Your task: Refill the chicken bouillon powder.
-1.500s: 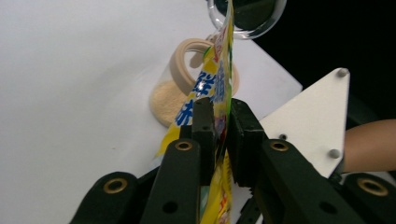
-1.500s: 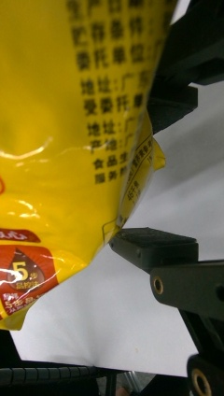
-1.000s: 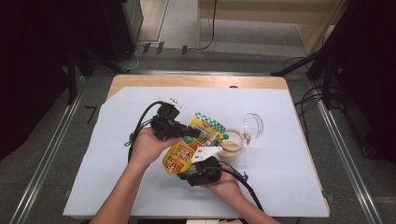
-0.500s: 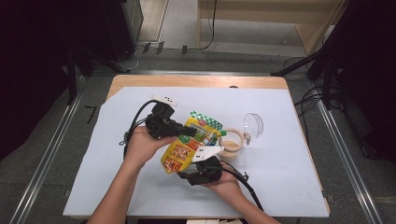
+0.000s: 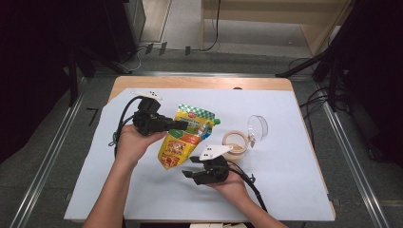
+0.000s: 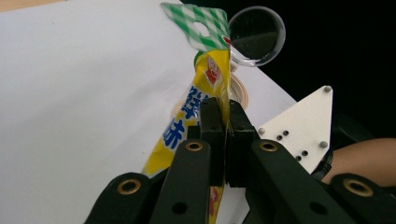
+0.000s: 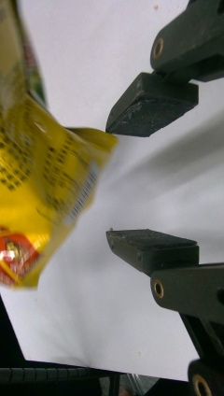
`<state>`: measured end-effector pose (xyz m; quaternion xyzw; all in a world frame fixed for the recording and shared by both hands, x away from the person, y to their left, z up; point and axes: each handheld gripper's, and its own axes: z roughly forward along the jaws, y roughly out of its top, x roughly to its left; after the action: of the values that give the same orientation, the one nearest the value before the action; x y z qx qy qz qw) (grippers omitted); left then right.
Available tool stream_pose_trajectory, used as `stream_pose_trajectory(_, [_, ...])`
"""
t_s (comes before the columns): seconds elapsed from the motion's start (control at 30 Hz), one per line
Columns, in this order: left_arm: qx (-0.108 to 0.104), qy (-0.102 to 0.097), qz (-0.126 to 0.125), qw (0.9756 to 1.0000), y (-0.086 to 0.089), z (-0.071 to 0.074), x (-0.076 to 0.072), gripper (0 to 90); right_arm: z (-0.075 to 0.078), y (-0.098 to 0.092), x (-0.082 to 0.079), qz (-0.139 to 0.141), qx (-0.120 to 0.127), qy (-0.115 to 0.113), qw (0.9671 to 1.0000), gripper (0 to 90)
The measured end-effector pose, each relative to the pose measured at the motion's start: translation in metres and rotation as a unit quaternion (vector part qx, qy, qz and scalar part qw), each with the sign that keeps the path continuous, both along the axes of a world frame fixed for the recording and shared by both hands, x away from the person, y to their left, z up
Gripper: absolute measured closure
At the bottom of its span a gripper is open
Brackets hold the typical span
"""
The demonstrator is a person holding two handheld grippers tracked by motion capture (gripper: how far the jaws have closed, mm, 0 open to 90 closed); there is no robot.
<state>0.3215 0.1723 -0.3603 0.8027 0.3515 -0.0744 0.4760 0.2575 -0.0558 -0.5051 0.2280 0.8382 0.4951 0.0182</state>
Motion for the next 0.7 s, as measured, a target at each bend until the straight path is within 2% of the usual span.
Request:
stream_pose_trajectory(0.17, [-0.02, -0.005, 0.016, 0.9997, 0.012, 0.001, 0.002, 88.6, 0.0, -0.001, 0.001, 0.0, 0.005, -0.001, 1.0, 43.0])
stream_pose_trajectory(0.33, [-0.011, -0.007, 0.041, 0.9991, 0.02, -0.004, 0.006, 89.1, 0.001, -0.001, 0.0, 0.006, 0.013, 0.004, 0.9999, 43.7])
stream_pose_trajectory(0.6, [-0.009, -0.008, 0.072, 0.9973, 0.03, -0.014, 0.013, 89.5, 0.004, -0.002, -0.001, 0.006, 0.026, -0.006, 0.9996, 43.7])
stream_pose_trajectory(0.7, [-0.021, -0.012, 0.088, 0.9958, 0.036, -0.017, 0.015, 89.5, 0.004, -0.002, -0.001, 0.001, 0.023, -0.008, 0.9997, 43.5])
